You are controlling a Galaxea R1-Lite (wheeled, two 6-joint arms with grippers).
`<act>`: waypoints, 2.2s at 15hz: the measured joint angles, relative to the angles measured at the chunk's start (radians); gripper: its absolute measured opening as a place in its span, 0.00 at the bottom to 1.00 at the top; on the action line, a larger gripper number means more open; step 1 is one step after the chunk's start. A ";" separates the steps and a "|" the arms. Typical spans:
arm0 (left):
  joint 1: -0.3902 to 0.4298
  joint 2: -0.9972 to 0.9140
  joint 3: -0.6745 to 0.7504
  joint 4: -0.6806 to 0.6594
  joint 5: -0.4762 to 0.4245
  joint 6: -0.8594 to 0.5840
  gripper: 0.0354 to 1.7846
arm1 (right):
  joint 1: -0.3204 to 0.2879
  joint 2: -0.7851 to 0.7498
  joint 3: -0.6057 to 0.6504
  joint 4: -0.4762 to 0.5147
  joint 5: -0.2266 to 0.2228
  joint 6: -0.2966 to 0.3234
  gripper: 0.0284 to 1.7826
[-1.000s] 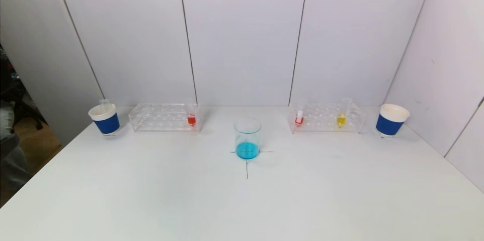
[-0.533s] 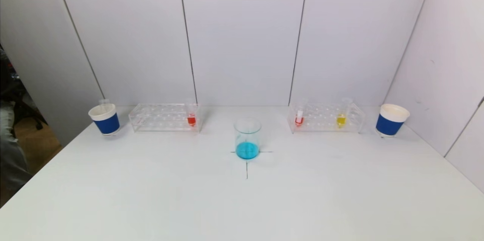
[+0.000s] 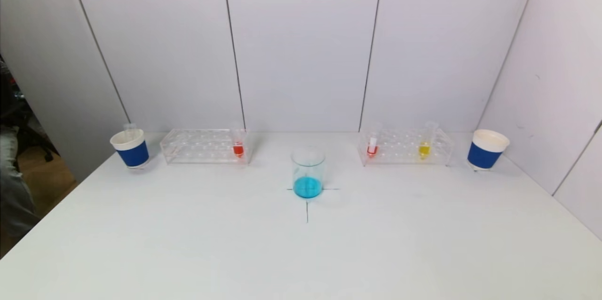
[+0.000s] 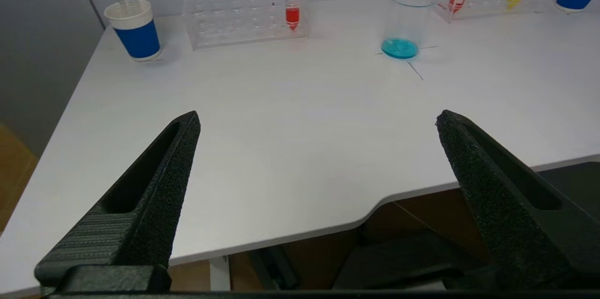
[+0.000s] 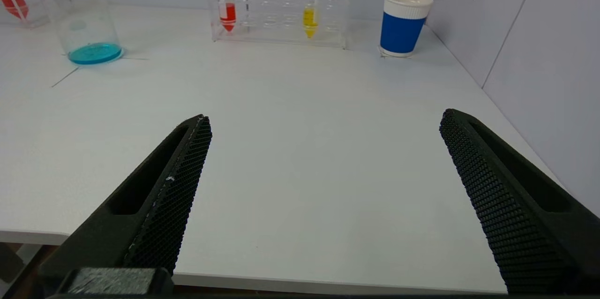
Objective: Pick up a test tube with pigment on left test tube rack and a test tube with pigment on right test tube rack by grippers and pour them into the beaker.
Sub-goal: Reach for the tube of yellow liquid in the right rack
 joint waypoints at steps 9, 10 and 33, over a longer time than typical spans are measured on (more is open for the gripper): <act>-0.001 -0.175 0.258 -0.077 0.164 0.125 0.99 | 0.000 0.000 0.000 0.000 0.000 0.000 0.99; -0.001 -0.178 0.310 -0.120 0.170 0.129 0.99 | 0.000 0.000 0.000 0.000 0.000 0.000 0.99; -0.001 -0.180 0.663 -0.549 0.195 0.098 0.99 | 0.000 0.000 0.000 0.000 0.000 -0.001 0.99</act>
